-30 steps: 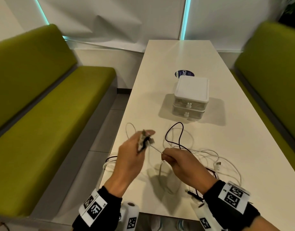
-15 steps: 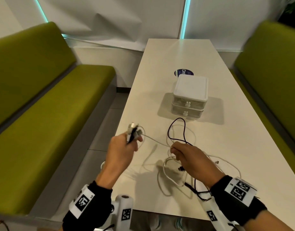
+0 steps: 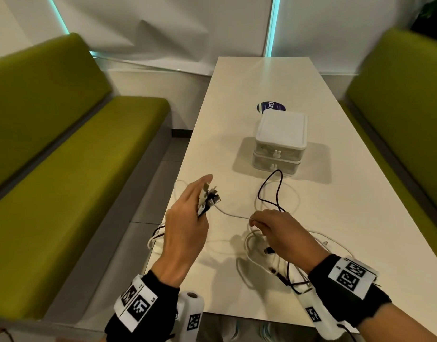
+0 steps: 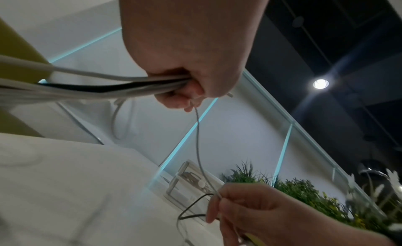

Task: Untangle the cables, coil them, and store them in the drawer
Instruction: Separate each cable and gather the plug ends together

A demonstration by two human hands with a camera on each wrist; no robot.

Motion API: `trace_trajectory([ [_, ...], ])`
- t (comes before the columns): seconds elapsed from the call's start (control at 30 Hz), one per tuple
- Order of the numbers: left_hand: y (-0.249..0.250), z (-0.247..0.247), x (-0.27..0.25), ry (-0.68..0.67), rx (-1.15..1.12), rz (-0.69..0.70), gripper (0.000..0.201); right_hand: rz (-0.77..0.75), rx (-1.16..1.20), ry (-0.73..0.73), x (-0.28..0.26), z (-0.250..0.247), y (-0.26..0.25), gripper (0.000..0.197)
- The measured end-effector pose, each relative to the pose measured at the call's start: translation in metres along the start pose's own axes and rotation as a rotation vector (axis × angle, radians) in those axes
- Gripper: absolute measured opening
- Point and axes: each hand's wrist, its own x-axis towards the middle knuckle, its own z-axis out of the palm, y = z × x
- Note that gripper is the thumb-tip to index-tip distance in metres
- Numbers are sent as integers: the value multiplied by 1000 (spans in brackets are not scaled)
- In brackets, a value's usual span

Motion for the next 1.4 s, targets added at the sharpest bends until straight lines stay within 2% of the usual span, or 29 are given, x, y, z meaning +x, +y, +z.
trace_trajectory([
  [0.07,2,5,-3,-47,6,79,75,-5,-62,34,5,-2,1,20],
  [0.13,7,11,-9,-102,14,122,73,36,-122,98,14,-9,3,22],
  [0.2,10,16,-14,-151,4,106,70,46,-152,208,24,-19,5,22],
  [0.3,8,20,-15,-174,4,46,69,-63,-163,433,32,-33,0,20],
  [0.33,8,20,-14,-183,19,32,68,-98,-152,463,32,-36,-3,20],
  [0.4,8,20,-12,-188,19,18,60,-158,-89,413,29,-37,-9,22],
  [0.5,7,21,-12,-145,-37,26,43,-140,-34,188,20,-25,-18,29],
  [0.53,6,23,-14,-138,-43,33,38,-137,-33,164,17,-20,-18,30],
  [0.73,6,28,-25,-211,-12,-12,29,-184,-95,142,9,-6,-17,30],
  [0.8,5,30,-21,-282,93,-12,25,-203,-122,144,7,-5,-16,22],
  [0.9,7,29,-14,-418,276,-60,7,-217,-179,128,3,-6,-16,17],
  [1.07,6,23,-13,-530,346,-83,13,-181,-84,85,-2,-9,-12,44],
  [1.17,8,15,-11,-449,281,-84,8,-171,-101,93,-2,-9,-13,41],
  [1.3,-2,-10,7,-177,152,-210,16,-42,-151,185,-1,-17,1,29],
  [1.33,-6,-16,12,-144,151,-251,17,2,-139,179,-1,-19,6,30],
  [1.4,-12,-24,18,-185,168,-285,17,39,-104,151,-2,-23,11,30],
])
